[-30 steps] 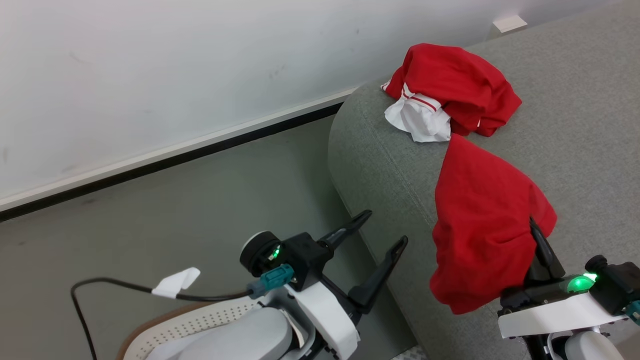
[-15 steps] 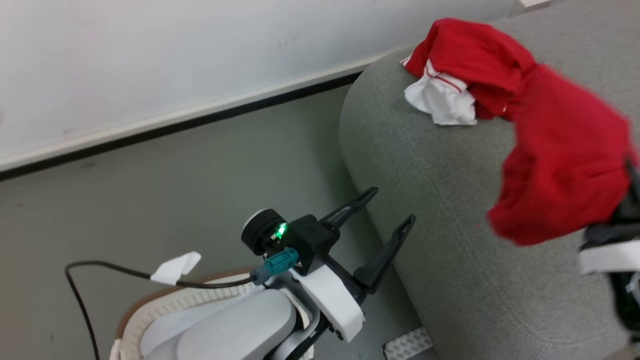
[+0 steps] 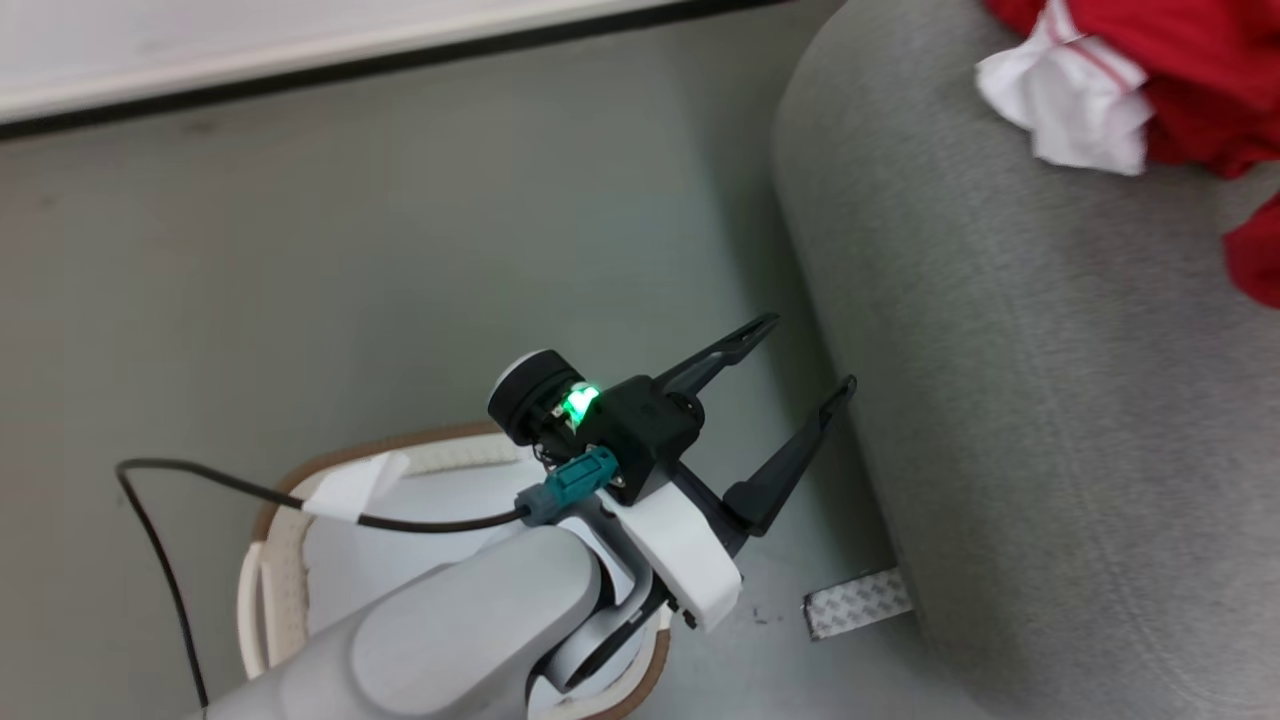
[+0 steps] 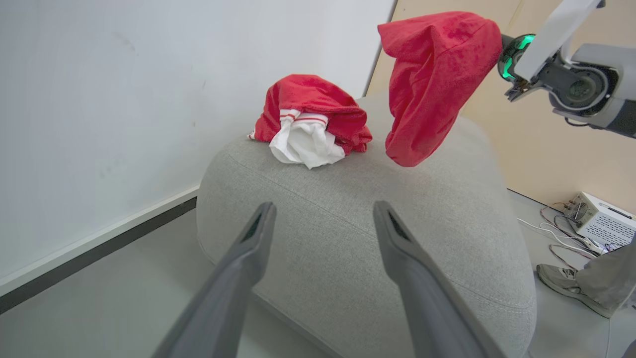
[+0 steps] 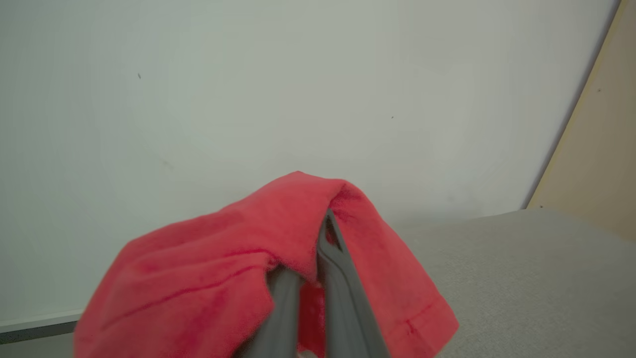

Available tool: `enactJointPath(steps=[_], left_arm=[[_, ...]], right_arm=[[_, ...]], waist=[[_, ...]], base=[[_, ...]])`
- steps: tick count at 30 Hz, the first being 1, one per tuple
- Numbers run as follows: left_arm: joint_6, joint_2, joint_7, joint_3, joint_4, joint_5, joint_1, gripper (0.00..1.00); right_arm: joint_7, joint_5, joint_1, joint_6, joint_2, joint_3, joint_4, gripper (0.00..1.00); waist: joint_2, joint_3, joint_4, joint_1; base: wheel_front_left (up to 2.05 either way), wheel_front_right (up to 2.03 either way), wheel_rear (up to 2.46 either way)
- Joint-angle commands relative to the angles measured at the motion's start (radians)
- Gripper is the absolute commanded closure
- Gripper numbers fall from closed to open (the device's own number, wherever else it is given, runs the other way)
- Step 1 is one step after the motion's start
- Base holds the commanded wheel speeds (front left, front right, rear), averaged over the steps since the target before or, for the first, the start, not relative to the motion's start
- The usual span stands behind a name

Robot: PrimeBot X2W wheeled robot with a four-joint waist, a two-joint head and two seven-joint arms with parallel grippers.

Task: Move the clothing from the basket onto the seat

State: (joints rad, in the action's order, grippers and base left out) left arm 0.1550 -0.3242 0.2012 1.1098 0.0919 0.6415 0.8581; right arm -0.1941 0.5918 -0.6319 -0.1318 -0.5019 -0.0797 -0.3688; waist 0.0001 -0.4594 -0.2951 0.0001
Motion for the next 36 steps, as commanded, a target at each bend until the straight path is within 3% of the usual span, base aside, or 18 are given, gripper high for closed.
enactJointPath(steps=[1,5,11,21,22,23,24,36], left_arm=[[-0.002,0.001,0.0,-0.002,0.004,-0.012,0.015,0.0],[-0.005,0.008,0.008,-0.004,0.014,-0.013,0.026,0.0],[-0.011,0.024,0.032,-0.015,0.036,-0.008,0.032,0.0],[-0.021,0.039,0.049,-0.027,0.067,-0.002,0.012,0.0],[-0.022,0.038,0.051,-0.028,0.07,-0.001,0.008,0.0],[-0.021,0.037,0.053,-0.032,0.072,0.0,0.004,0.0],[-0.019,0.035,0.054,-0.038,0.075,0.002,0.001,0.0],[0.007,-0.009,0.062,-0.115,0.067,0.043,-0.115,0.0]], right_arm=[[0.006,0.01,-0.026,0.002,-0.015,-0.006,-0.029,1.0],[0.015,0.029,-0.09,0.002,-0.054,0.012,-0.147,1.0],[0.123,0.035,-0.145,0.002,-0.109,0.114,-0.354,1.0],[0.172,0.088,-0.155,0.002,-0.148,0.222,-0.492,1.0],[0.17,0.094,-0.156,0.002,-0.148,0.232,-0.499,0.91],[0.169,0.101,-0.156,0.002,-0.144,0.245,-0.502,0.56],[0.169,0.109,-0.154,0.002,-0.143,0.258,-0.503,0.0],[0.144,0.128,-0.083,0.002,-0.204,0.417,-0.472,0.0]], waist=[[-0.0001,-0.06,0.052,-0.0001],[-0.0001,-0.095,0.087,-0.0001],[-0.0001,-0.114,0.134,-0.0001],[-0.0001,-0.097,0.15,-0.0001],[-0.0001,-0.09,0.147,-0.0001],[-0.0001,-0.082,0.143,-0.0001],[-0.0001,-0.071,0.14,-0.0001],[-0.0001,0.166,0.104,-0.0001]], base=[[0.0,0.0,0.0],[0.0,0.0,0.0],[0.0,0.0,0.0],[0.0,0.0,0.0],[0.0,0.0,0.0],[0.0,0.0,0.0],[0.0,0.0,0.0],[0.0,0.0,0.0]])
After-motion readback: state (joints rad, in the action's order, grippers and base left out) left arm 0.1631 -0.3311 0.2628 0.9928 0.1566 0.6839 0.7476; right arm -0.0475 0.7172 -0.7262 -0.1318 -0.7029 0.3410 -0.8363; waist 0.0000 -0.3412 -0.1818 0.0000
